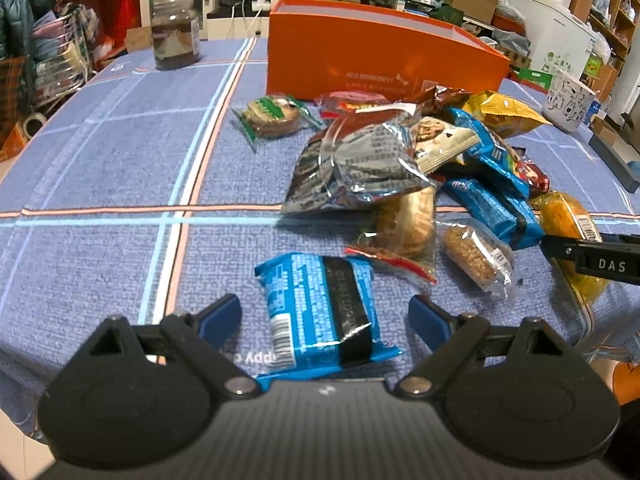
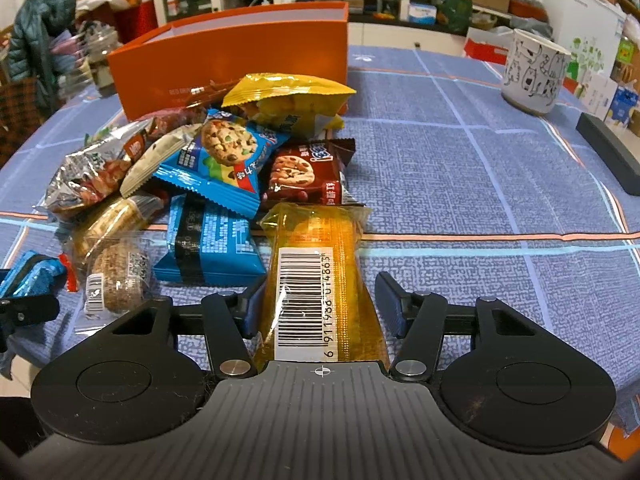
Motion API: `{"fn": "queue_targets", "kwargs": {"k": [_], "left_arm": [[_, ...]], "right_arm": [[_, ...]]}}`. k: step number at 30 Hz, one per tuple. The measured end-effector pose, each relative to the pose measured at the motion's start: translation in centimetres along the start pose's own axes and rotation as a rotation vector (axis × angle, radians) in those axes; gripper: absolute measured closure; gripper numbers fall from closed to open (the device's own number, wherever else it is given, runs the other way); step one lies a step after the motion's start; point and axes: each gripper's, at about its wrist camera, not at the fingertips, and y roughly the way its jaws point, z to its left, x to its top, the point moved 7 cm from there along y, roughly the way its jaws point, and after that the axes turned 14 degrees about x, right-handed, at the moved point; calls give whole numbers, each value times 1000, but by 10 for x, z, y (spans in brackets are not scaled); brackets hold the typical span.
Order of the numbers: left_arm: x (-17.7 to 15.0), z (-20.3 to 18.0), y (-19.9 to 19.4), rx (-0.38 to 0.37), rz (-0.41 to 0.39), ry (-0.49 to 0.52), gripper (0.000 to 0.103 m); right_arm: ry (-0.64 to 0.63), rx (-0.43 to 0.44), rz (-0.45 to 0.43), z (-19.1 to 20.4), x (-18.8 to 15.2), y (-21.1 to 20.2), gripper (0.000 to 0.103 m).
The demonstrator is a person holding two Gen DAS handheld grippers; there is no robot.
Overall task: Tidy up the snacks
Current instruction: 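Close right tool on the yellow barcode bar while left tool holds blue wafer bar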
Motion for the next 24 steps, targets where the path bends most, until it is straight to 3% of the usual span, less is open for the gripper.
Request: {"fn": "queue_targets", "kwargs": {"k": [7, 24], "left_arm": [[1, 2, -3, -15, -7, -20, 14], [-2, -5, 2, 69, -6, 53, 15]], "right_arm": [[-24, -7, 4, 4, 0, 1, 63], [-19, -2, 5, 3, 0, 1, 64]]}}
